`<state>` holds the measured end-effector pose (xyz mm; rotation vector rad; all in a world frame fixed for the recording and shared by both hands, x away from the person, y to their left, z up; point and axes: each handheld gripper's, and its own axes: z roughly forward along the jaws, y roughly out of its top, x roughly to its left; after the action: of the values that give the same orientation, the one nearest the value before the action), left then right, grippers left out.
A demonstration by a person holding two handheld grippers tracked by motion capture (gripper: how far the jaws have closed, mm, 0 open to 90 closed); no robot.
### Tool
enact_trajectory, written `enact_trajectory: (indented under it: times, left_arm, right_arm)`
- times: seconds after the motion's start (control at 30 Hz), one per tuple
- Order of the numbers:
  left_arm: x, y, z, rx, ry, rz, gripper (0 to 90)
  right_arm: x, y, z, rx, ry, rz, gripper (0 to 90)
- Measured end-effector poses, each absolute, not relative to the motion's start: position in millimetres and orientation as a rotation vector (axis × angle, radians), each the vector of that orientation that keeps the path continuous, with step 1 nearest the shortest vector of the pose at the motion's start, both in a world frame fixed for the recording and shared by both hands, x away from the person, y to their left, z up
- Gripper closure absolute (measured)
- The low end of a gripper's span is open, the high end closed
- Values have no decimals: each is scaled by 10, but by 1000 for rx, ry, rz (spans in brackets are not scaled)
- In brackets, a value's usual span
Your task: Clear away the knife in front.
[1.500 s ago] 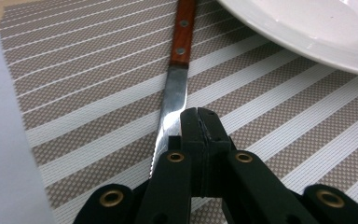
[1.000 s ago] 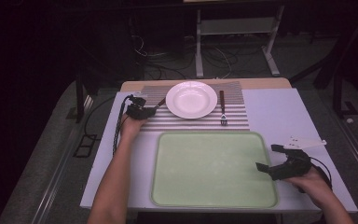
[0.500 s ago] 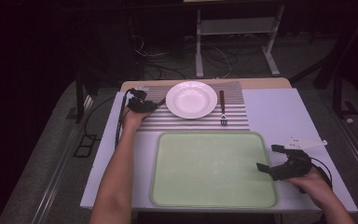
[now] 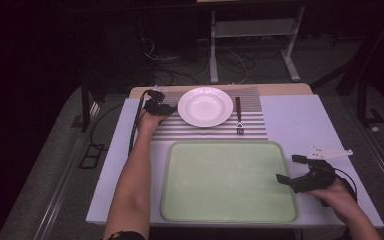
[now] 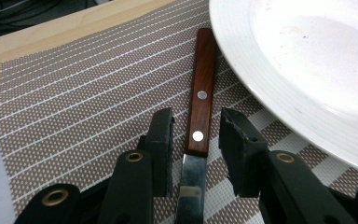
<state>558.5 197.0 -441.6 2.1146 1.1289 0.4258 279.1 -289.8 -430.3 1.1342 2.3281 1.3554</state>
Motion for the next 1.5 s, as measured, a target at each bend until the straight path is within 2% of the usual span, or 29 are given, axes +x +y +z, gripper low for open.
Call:
enact_trajectory:
  times: [0.63, 0.87, 1.5]
  left_arm:
    - [5603, 1933, -4485, 2147, 1111, 448, 710]
    - [5609, 1953, -4487, 2131, 1132, 440, 765]
    - [5602, 2002, -4451, 2133, 1171, 420, 772]
  right_arm:
    - [2784, -2895, -4298, 1128, 2326, 1362, 0]
    - [2782, -2897, -4296, 1130, 2325, 1363, 0]
    - [2791, -2907, -4300, 1138, 2322, 1369, 0]
